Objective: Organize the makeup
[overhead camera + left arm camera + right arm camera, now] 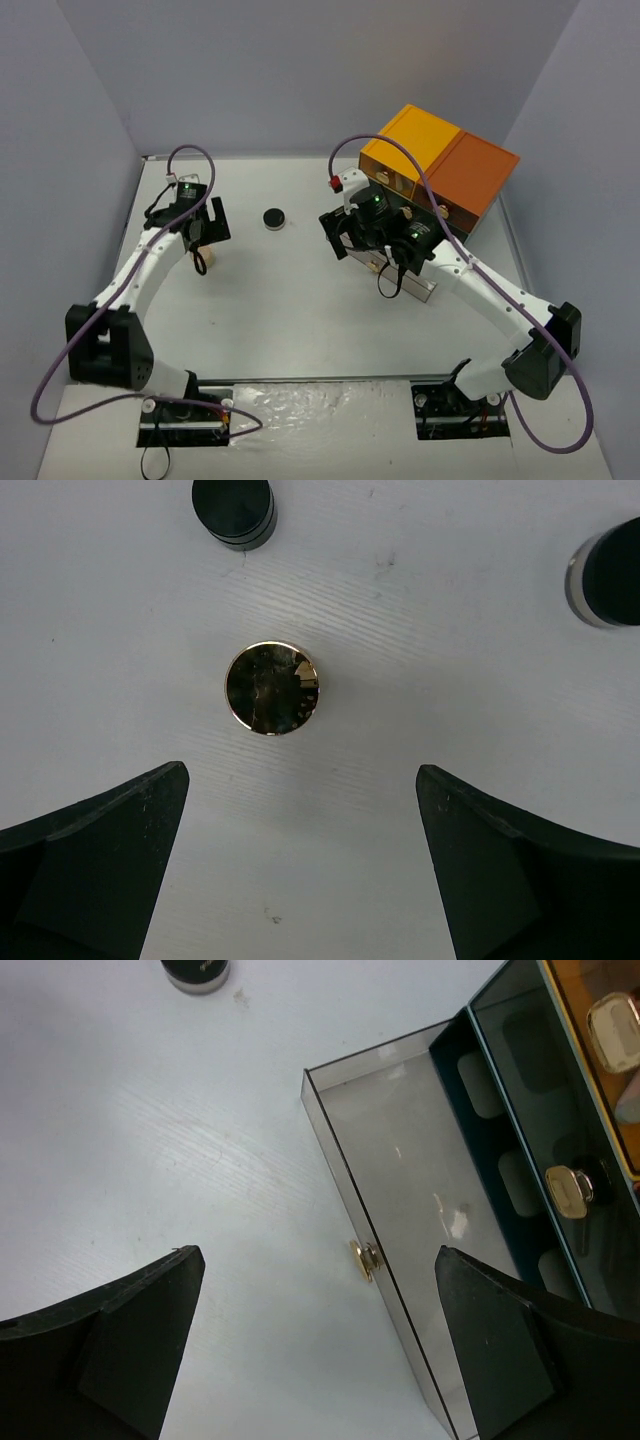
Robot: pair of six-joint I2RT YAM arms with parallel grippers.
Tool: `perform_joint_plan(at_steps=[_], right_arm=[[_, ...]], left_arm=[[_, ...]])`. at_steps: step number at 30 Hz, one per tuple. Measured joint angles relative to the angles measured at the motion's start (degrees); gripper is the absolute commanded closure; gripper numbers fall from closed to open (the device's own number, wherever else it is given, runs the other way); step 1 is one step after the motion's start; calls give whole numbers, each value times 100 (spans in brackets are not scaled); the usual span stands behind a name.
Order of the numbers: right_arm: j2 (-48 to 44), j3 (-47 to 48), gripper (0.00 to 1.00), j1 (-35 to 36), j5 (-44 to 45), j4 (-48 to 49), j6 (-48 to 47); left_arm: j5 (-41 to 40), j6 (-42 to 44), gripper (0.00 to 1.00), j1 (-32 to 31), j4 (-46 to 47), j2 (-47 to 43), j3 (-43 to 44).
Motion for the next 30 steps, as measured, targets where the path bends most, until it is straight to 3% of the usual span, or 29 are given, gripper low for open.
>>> perform_joint_plan(at_steps=[6,13,17,19,23,27,30], right_arm=[[-551,-472,1,-2,-80,22,-8],[-1020,-725,1,-2,-34,69,-155],[-1039,-846,0,-2,-18,71,-161],[-1039,-880,0,-2,-14,68,-163],[-1039,-890,0,-2,3,76,-165],[-1039,-890,0,-4,34,78,-178],[-1039,-890,0,-4,59,81,-189]], left_arm=[[351,-43,3,588,-262,1328,609],[608,-39,9,759,-337,2073,645],[696,-31,32,739,-304,2389,769],[763,-31,53,739,-268,2483,779],[917,-63,83,682,-169,2477,713],[967,-128,94,438,-103,2299,486],[930,-209,96,-23,-89,2092,279]])
